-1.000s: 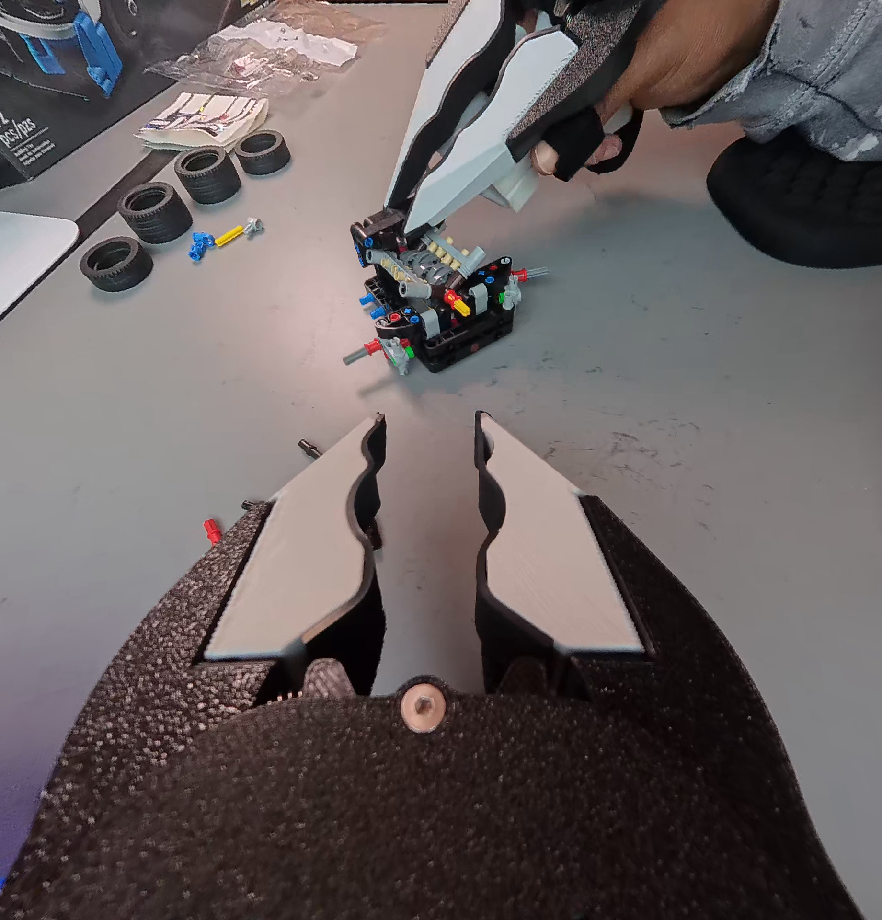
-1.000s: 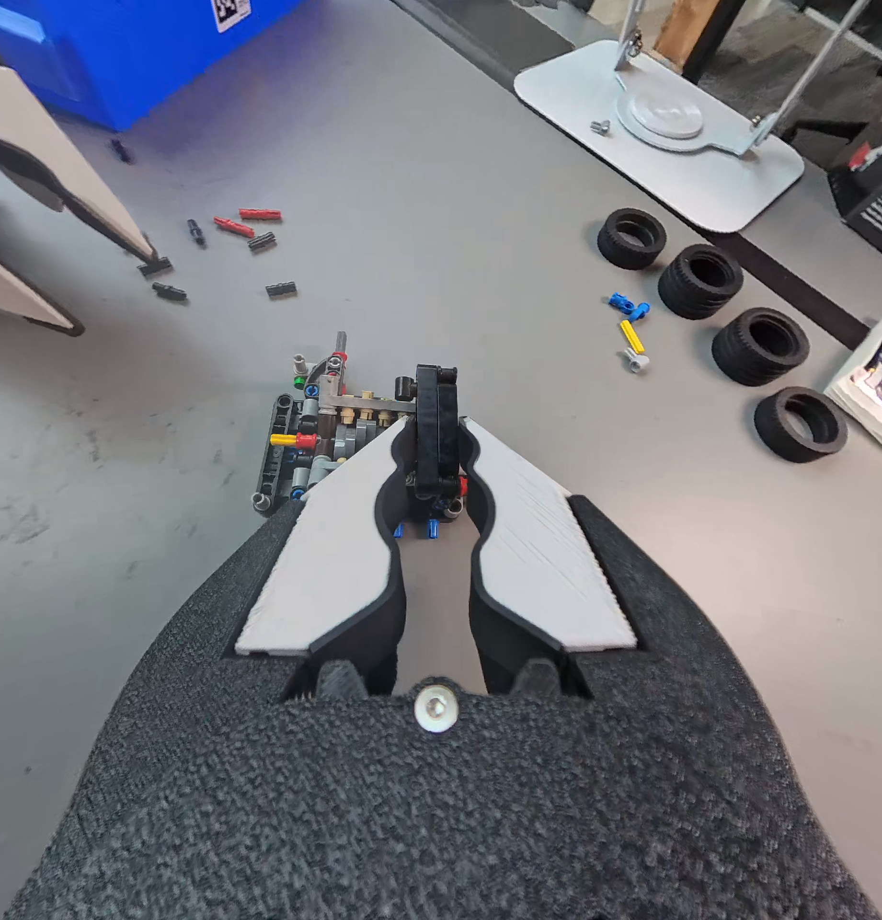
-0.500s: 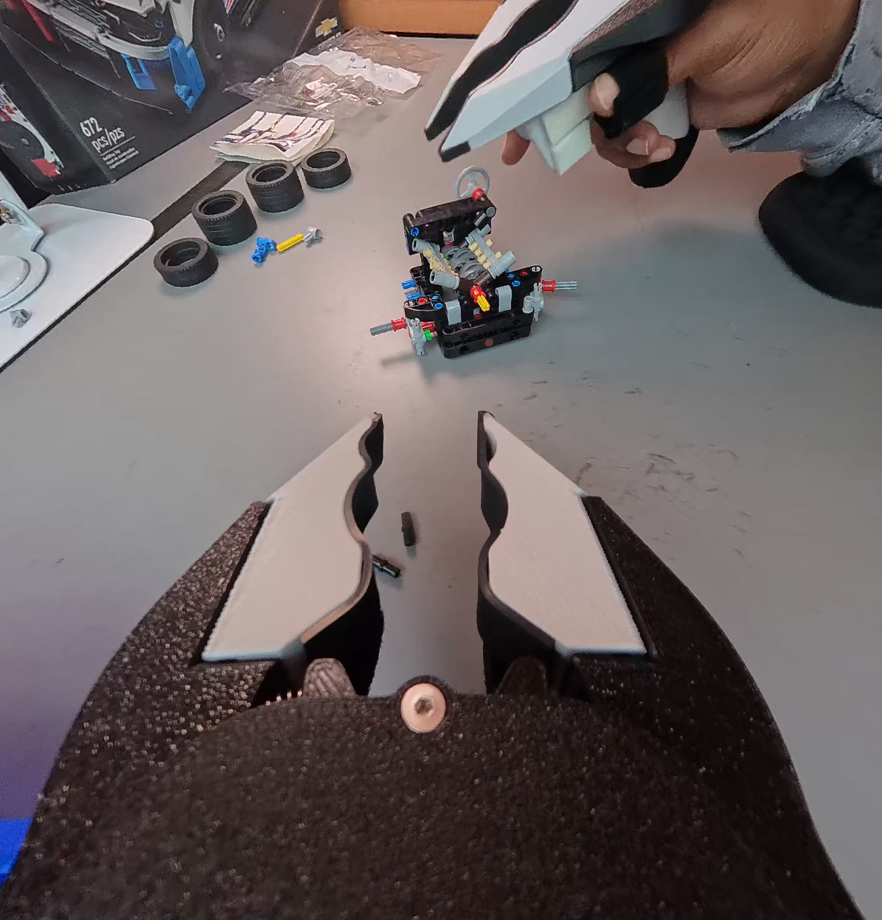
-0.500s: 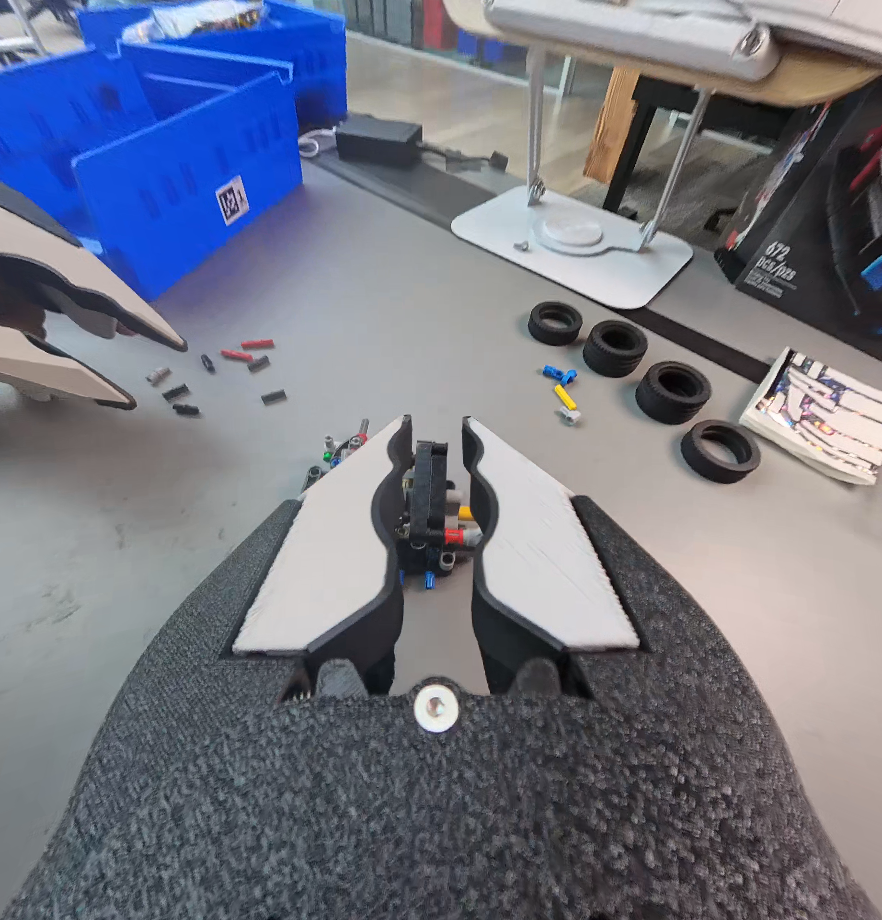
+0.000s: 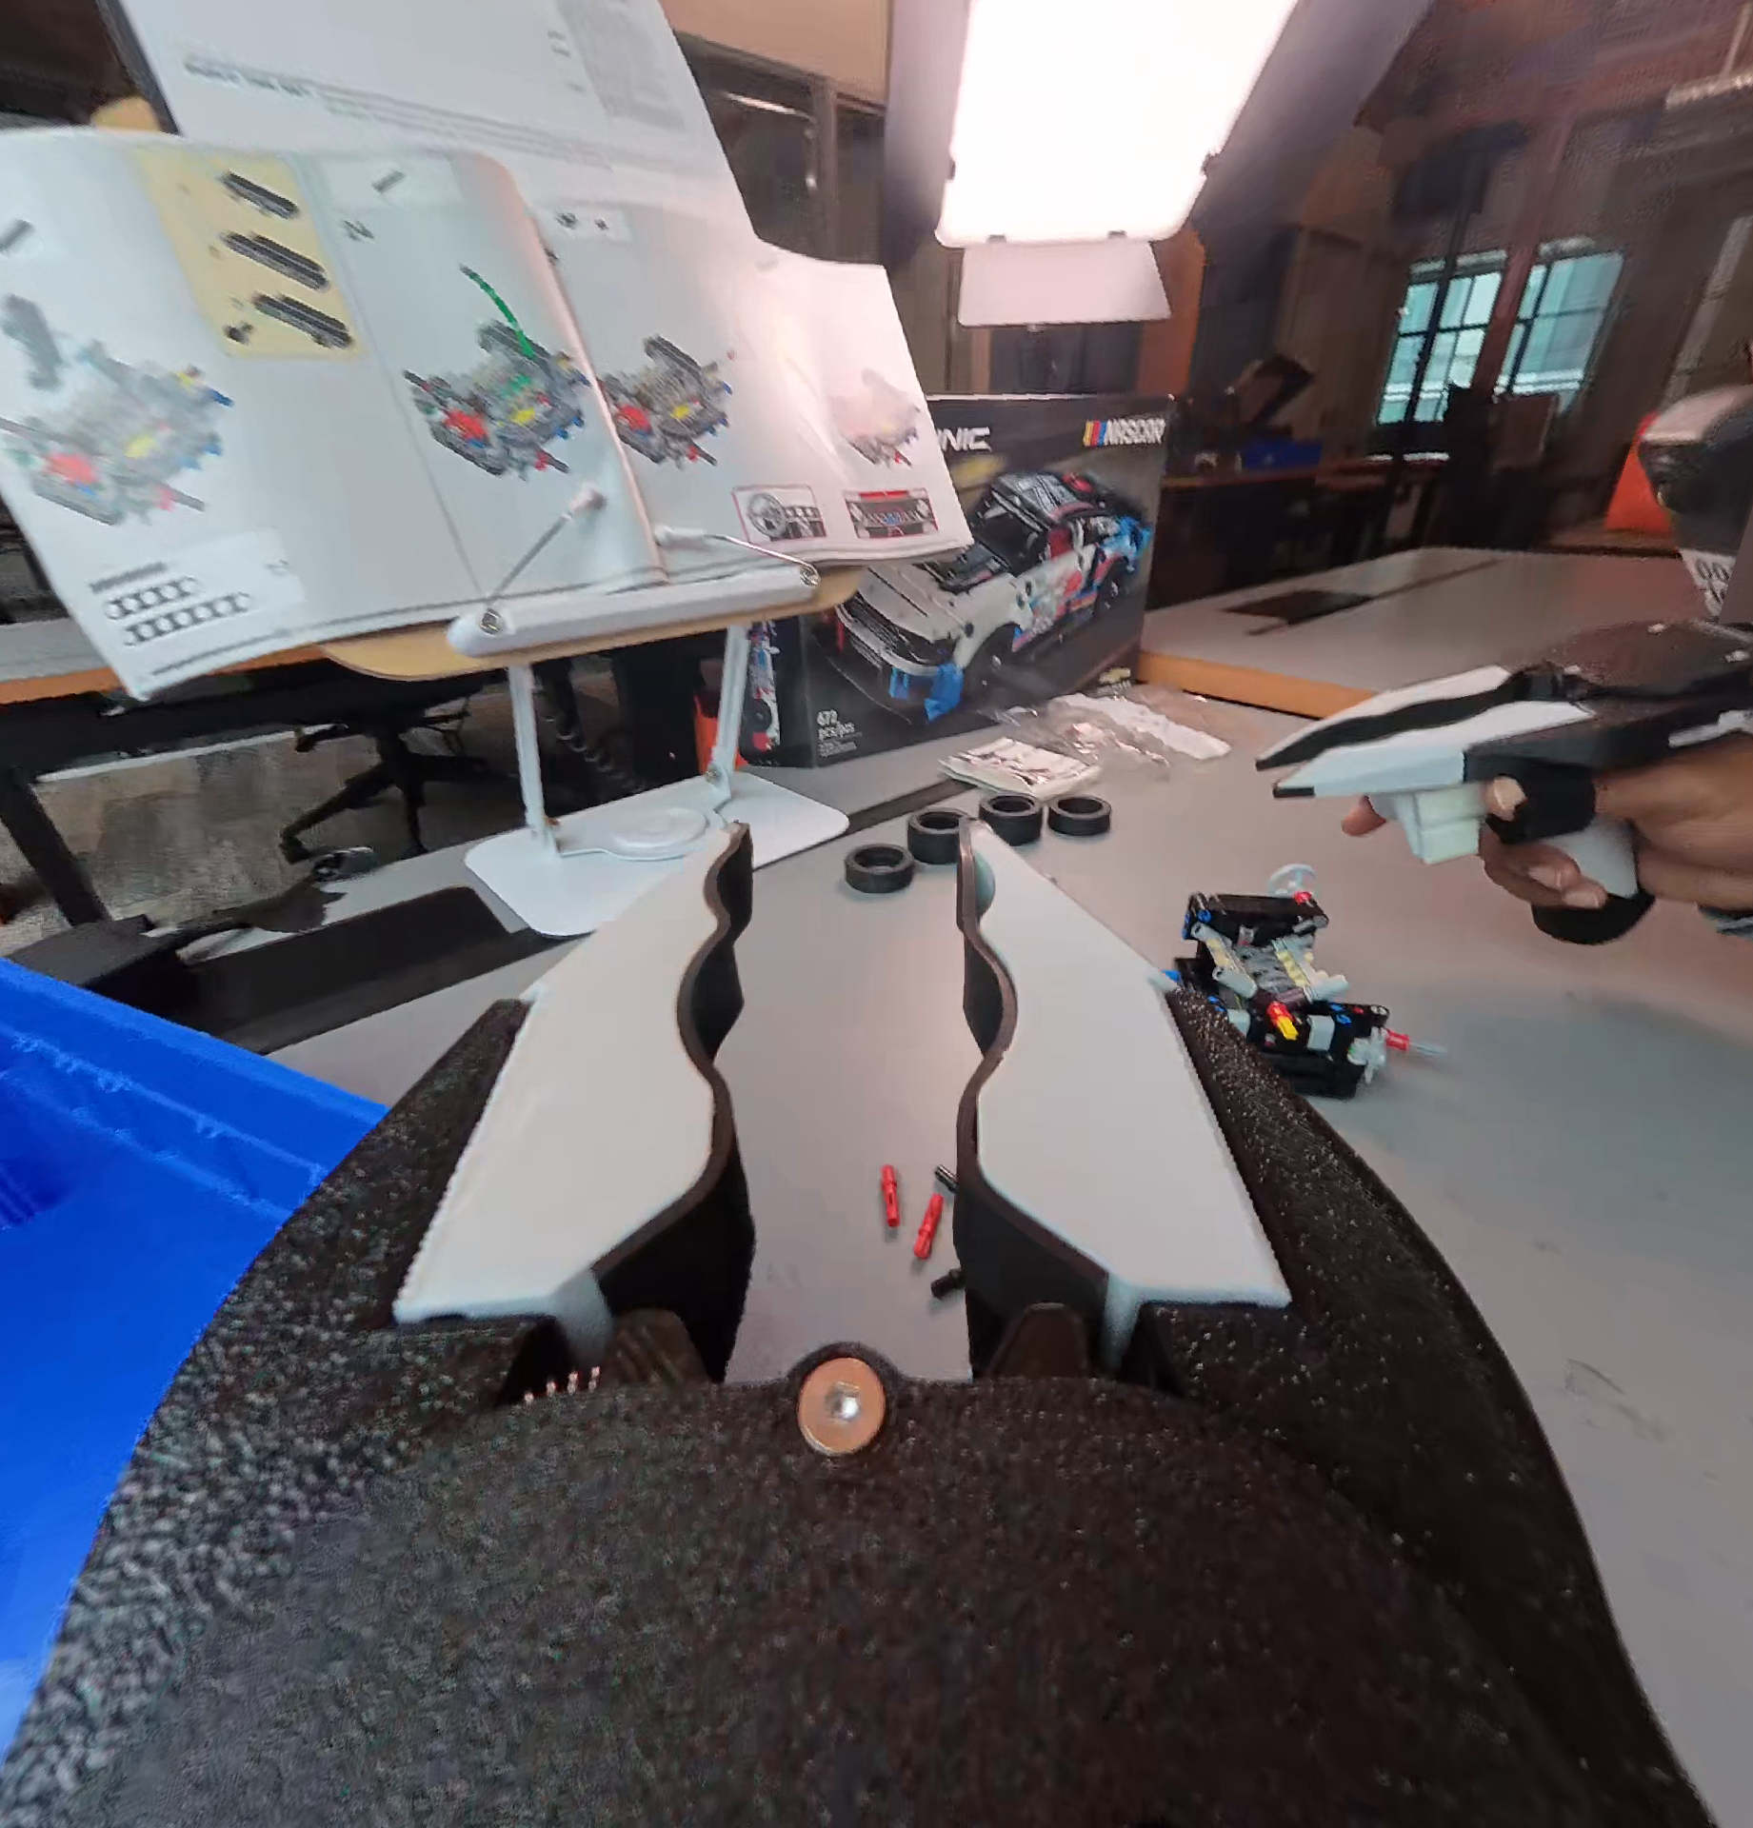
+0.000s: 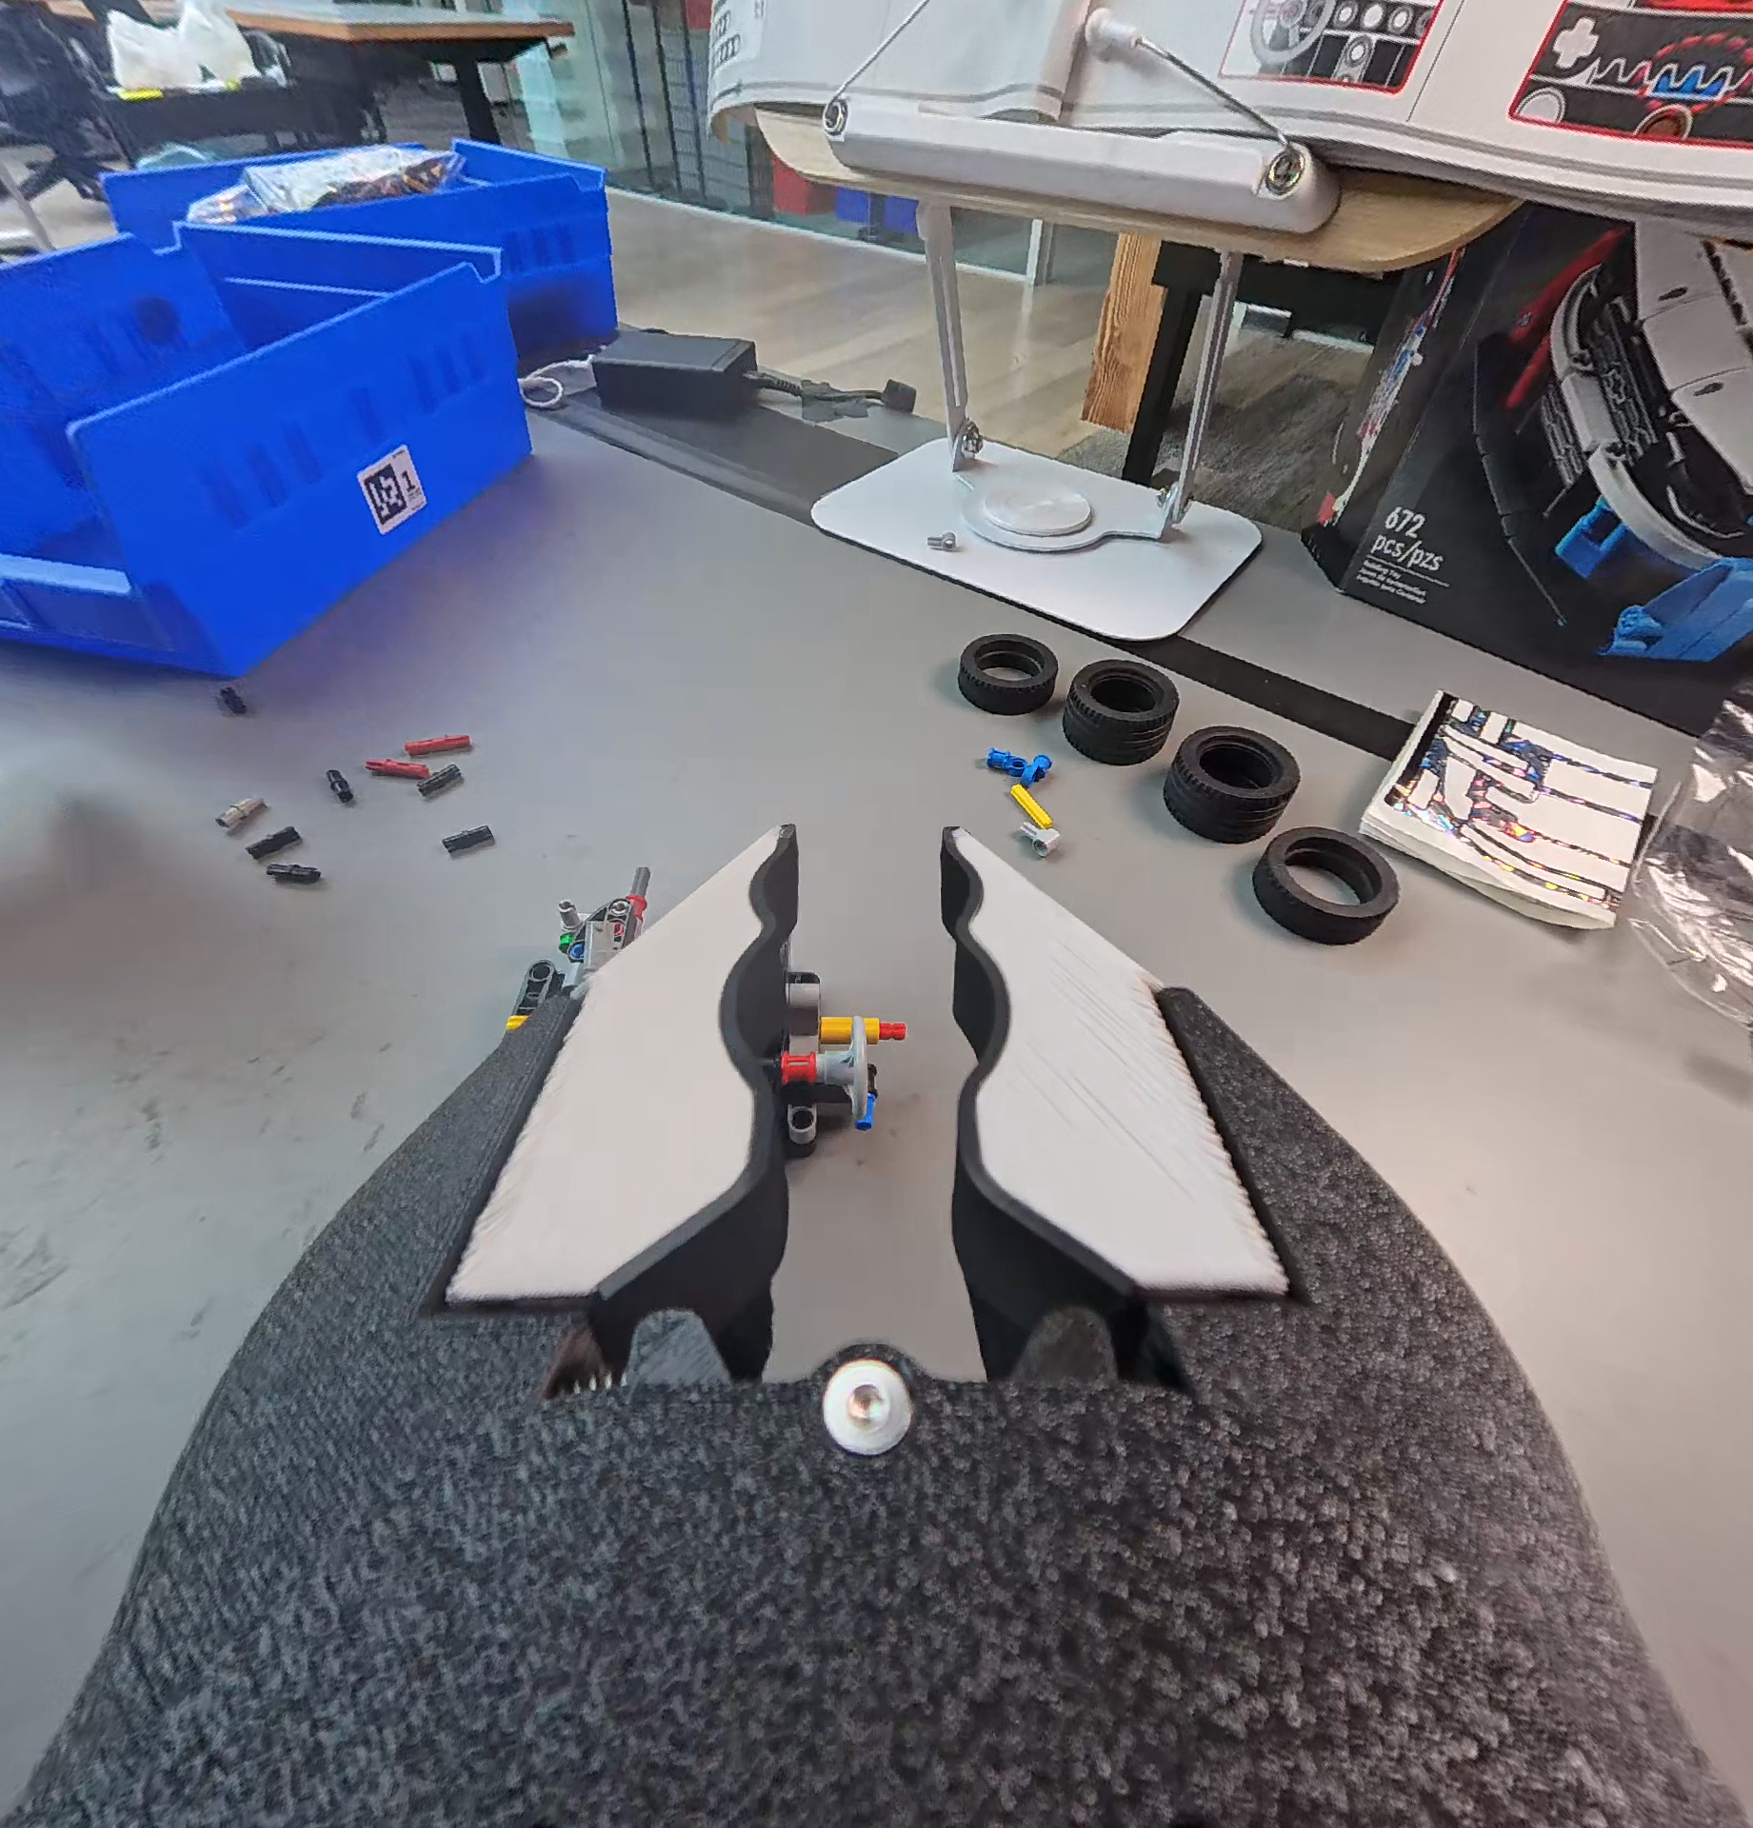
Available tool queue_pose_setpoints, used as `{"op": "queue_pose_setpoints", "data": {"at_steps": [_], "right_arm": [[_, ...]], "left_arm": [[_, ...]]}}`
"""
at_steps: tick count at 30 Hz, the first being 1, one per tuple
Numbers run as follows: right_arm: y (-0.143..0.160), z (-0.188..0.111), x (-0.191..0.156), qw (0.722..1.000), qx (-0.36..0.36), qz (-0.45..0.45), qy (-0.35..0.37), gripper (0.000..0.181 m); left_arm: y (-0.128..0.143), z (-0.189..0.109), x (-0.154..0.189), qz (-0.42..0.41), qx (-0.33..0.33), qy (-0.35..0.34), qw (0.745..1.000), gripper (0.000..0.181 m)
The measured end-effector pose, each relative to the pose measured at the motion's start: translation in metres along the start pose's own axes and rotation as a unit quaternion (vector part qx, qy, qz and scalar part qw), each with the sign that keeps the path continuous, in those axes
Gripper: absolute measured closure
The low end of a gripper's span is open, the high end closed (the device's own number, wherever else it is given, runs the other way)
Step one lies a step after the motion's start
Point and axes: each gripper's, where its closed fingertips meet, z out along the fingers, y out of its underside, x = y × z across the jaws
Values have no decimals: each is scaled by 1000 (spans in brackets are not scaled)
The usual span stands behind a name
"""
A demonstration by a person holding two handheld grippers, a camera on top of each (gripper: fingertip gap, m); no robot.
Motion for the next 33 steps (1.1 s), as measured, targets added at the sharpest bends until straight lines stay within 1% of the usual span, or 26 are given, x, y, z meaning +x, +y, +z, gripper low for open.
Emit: {"op": "queue_pose_setpoints", "data": {"at_steps": [3,6,8,10,12,15,17,20,24,30,33], "right_arm": [[7,4,-4,1000,-15,-7,-9,147],[13,7,-11,999,-29,-14,-26,141],[20,9,-19,998,-49,-26,-42,136],[30,11,-27,994,-73,-49,-57,136],[41,14,-30,990,-99,-77,-57,137],[55,17,-35,982,-131,-121,-57,150],[55,18,-36,981,-129,-137,-51,152],[54,19,-36,981,-130,-134,-49,152],[53,21,-36,983,-127,-128,-38,153],[46,25,-30,988,-113,-106,-8,153],[53,24,-27,986,-130,-104,-4,153]], "left_arm": [[-8,-6,-10,-4,17,-18,1000,138],[-5,-4,-8,-5,10,-11,1000,137],[4,0,1,-2,-8,7,1000,139],[15,6,13,4,-29,25,999,140],[28,12,28,9,-51,50,997,143],[46,19,54,29,-84,85,992,144],[57,22,67,51,-105,102,988,145],[70,24,83,76,-132,127,980,145],[80,24,93,92,-148,147,974,145],[81,24,93,93,-151,150,973,145],[72,23,85,90,-136,137,977,146]]}}
